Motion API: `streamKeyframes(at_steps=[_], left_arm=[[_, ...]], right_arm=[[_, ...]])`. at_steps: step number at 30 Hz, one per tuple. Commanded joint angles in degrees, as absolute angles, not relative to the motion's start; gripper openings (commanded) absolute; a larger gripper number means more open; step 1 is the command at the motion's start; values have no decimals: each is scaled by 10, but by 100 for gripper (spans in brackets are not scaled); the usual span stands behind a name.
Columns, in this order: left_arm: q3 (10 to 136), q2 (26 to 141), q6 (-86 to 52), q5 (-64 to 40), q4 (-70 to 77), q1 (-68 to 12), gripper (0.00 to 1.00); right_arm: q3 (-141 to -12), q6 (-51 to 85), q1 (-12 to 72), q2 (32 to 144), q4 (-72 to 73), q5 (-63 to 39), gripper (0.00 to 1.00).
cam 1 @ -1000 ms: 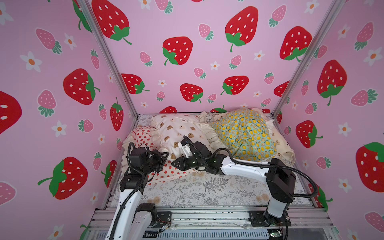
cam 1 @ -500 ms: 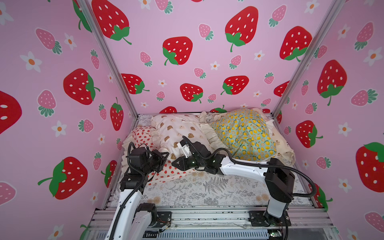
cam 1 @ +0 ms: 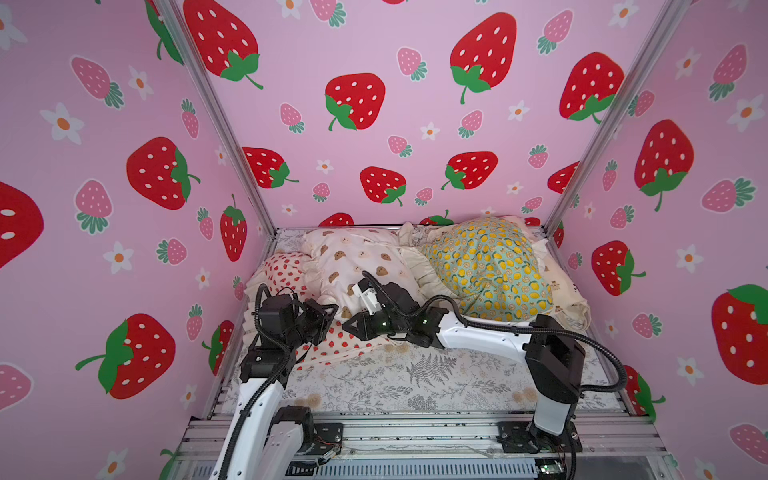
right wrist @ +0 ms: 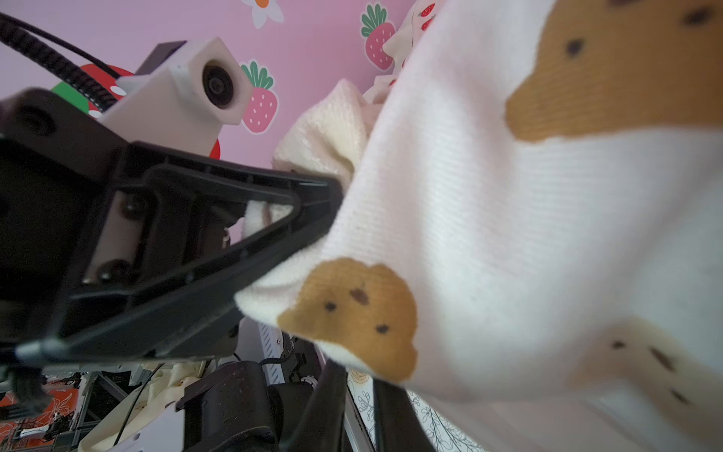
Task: Zip up pillowcases
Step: Zip the zipper on the pillowcase.
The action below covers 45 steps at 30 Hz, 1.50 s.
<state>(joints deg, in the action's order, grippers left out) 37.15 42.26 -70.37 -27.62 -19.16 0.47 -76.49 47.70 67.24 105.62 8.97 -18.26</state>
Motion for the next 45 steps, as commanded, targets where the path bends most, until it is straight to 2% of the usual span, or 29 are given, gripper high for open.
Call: streamKeyframes(at_steps=[1, 10, 18, 24, 39, 45], left_arm=[[378, 419, -711, -292, -179, 1, 0], [380, 418, -712, -292, -181, 1, 0], [381, 416, -713, -288, -182, 1, 0], [382, 414, -719, -290, -181, 1, 0], [372, 395, -750, -285, -184, -3, 0], [368, 395, -754, -282, -181, -8, 0]], right_arm=[[-782, 474, 676, 1062, 94, -179, 16], [-780, 479, 674, 1065, 91, -171, 7], [-782, 487, 673, 1066, 92, -180, 3], [-781, 503, 673, 1068, 112, -190, 14], [-783, 523, 675, 1074, 131, -189, 23], [-784, 520, 675, 1068, 135, -176, 23]])
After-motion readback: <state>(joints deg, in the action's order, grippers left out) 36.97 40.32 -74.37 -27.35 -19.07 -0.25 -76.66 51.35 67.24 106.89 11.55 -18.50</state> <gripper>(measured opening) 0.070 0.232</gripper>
